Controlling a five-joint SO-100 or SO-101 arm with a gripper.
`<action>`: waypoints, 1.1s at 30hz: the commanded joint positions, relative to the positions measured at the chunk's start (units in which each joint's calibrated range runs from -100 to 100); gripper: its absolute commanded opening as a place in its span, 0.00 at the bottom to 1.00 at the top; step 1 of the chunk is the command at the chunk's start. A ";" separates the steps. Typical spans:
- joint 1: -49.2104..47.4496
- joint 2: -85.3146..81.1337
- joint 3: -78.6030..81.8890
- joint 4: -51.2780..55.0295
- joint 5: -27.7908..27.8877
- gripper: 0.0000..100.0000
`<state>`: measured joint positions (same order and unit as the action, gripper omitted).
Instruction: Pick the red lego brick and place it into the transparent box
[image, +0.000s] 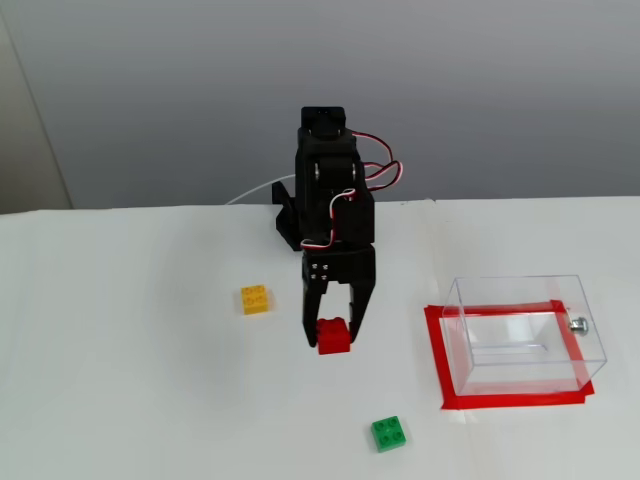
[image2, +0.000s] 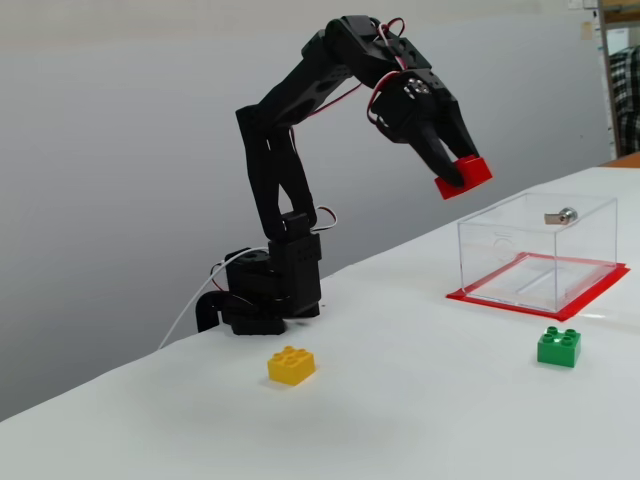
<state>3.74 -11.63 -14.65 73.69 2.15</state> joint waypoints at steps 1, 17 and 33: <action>-5.40 -2.33 -3.52 0.28 0.25 0.09; -30.17 -1.23 -4.97 -0.50 0.30 0.09; -45.18 7.94 -5.87 -5.20 0.30 0.09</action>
<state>-39.74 -4.10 -18.36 70.52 2.15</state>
